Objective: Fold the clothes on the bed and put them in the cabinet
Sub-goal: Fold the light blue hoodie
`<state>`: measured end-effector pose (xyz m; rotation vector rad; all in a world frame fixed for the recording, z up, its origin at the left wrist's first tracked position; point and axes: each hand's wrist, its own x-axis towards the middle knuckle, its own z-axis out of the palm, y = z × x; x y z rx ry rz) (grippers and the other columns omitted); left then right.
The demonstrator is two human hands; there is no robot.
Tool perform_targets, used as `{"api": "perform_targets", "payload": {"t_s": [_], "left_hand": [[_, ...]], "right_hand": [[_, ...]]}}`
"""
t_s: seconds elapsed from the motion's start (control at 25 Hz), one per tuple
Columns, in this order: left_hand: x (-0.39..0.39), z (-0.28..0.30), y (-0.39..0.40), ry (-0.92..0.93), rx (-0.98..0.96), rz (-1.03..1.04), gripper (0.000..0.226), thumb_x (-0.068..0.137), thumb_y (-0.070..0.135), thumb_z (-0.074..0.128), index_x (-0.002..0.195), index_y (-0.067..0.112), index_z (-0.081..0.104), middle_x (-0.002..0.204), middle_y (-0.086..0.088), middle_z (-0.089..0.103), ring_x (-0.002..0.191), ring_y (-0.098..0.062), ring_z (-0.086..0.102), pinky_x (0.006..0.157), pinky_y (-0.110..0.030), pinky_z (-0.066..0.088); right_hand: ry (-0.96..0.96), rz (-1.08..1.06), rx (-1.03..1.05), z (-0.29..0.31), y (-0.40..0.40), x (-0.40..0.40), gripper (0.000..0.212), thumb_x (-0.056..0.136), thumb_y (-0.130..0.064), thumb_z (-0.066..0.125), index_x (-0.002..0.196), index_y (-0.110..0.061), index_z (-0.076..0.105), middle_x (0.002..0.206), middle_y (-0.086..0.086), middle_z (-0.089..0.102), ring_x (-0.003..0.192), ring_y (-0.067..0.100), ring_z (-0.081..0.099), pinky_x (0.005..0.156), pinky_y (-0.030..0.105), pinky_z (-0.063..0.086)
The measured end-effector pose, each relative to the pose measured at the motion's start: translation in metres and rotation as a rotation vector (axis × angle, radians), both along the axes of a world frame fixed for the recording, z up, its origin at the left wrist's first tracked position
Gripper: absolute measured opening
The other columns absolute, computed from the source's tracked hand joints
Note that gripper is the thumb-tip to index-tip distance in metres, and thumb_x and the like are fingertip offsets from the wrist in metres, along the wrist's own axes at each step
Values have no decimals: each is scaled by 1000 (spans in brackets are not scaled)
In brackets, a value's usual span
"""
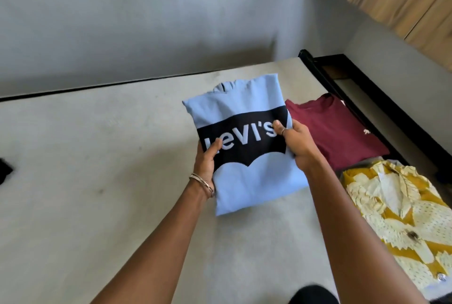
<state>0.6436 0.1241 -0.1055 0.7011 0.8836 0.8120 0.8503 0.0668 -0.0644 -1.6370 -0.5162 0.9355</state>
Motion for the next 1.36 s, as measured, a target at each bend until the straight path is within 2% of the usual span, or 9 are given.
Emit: {"api": "perform_targets", "payload": {"t_s": [0.16,0.24,0.36,0.52,0.8,0.92,1.0,1.12,1.36], "left_hand": [[64,-50,43,489,-39,-107,87,66,57,72,139,27,34,125,-5,62,104,-28,65,92,-50,52],[70,-76,42,602,3,-201,93,64,53,75,142,34,27,122,2,61,106,-26,62,96,-47,50],[70,-101,43,619,46,-186,75,75,45,72,139,43,32,122,7,61,106,-22,62,96,-42,50],[59,-107,42,379,-162,-91,40,95,31,56,134,28,50,117,-1,66,90,-18,65,72,-31,54],[-12,-83,-33,508,-220,-225,31,98,14,52,129,11,58,109,-7,69,84,-14,64,58,-22,42],[-54,-57,-57,705,-183,-318,22,96,18,55,113,10,66,93,-8,69,61,-16,60,45,-17,39],[-85,-41,-64,812,-70,-278,19,94,13,55,107,7,68,88,-10,69,56,-16,57,34,-12,35],[-149,-17,-70,849,118,-175,18,94,8,56,104,3,69,87,-16,70,54,-11,58,37,-9,39],[-317,19,-60,908,322,117,21,92,3,52,97,6,72,75,-10,72,60,-15,65,66,-23,57]], "right_hand": [[-660,75,-518,-39,52,48,60,96,-44,56,146,-19,33,141,17,45,126,40,44,105,53,36],[-893,229,-552,-60,51,29,69,97,-48,52,154,-27,20,157,13,21,140,38,24,108,55,25],[-946,443,-529,-103,28,0,61,97,-64,32,151,-53,6,164,-11,-8,150,29,-4,115,60,9],[-933,417,-638,-118,26,-1,56,97,-66,17,148,-58,-4,163,-12,-17,150,33,-10,115,63,-1],[-1060,458,-810,-90,-11,-70,65,101,-24,42,156,-30,7,164,7,-4,146,45,5,106,62,27],[-982,457,-743,-76,-30,-97,44,92,-16,54,135,-20,46,145,9,39,130,35,41,102,54,34],[-655,356,-491,-60,-35,-120,22,90,-9,52,108,-14,64,110,11,66,104,31,63,88,41,51],[-333,309,-235,-30,-45,-182,24,84,5,44,86,-7,65,77,13,70,66,21,65,56,23,51],[-223,431,-77,4,-20,-332,18,92,-7,54,91,-12,71,77,3,74,62,5,65,59,18,46]]}}
